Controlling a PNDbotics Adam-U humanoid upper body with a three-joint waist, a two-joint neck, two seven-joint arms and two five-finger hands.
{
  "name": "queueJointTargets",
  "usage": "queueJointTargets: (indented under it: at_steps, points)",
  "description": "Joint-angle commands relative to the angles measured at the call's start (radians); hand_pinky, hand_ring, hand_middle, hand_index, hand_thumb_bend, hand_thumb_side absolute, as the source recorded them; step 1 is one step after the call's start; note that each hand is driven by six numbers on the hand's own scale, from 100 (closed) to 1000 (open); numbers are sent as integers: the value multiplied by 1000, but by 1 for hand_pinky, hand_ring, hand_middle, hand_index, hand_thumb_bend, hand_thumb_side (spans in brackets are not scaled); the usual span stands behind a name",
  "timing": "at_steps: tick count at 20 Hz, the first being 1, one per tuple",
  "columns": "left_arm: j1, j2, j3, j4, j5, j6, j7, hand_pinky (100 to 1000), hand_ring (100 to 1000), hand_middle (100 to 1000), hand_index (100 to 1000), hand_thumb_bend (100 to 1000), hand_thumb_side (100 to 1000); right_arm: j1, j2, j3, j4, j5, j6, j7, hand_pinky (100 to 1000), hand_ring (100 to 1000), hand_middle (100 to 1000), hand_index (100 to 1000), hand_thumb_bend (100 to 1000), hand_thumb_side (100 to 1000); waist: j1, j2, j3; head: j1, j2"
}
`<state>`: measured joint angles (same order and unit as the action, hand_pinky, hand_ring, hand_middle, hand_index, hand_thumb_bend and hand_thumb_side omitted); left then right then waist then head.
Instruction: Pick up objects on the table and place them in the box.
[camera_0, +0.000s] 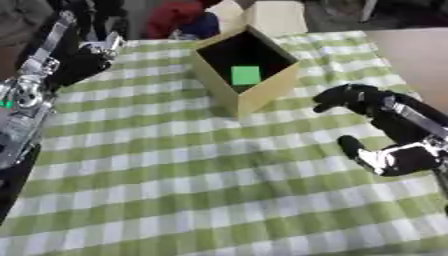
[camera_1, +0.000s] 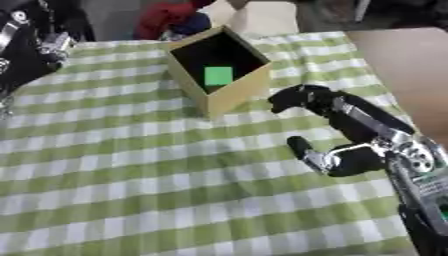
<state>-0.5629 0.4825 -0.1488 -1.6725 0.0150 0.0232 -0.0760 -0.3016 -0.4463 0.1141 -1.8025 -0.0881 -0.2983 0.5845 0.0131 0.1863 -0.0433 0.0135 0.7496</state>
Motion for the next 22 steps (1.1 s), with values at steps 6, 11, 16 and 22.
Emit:
queueJointTargets:
  at_steps: [6, 11, 16, 22]
  points:
    - [73, -41, 50, -110, 8, 26, -20, 1000, 910, 725, 836, 157, 541, -5, 0, -20, -18, 24, 2, -32, 924, 801, 813, 833, 135, 271, -10, 19, 19, 28, 20]
    - [105, -63, 63, -134, 5, 35, -24, 1000, 914, 725, 837, 152, 556, -5, 6, -23, -20, 33, 5, -43, 918, 797, 811, 833, 132, 274, -14, 33, 26, 27, 20]
    - [115, -70, 67, -141, 3, 39, -25, 1000, 914, 725, 837, 152, 559, -5, 10, -24, -20, 37, 6, -47, 918, 796, 810, 833, 132, 274, -16, 37, 26, 27, 20]
    - [131, -80, 70, -137, 24, 35, -24, 1000, 911, 716, 835, 141, 569, -1, 9, -30, -19, 40, 6, -53, 912, 794, 809, 832, 134, 273, -17, 34, 28, 19, 18]
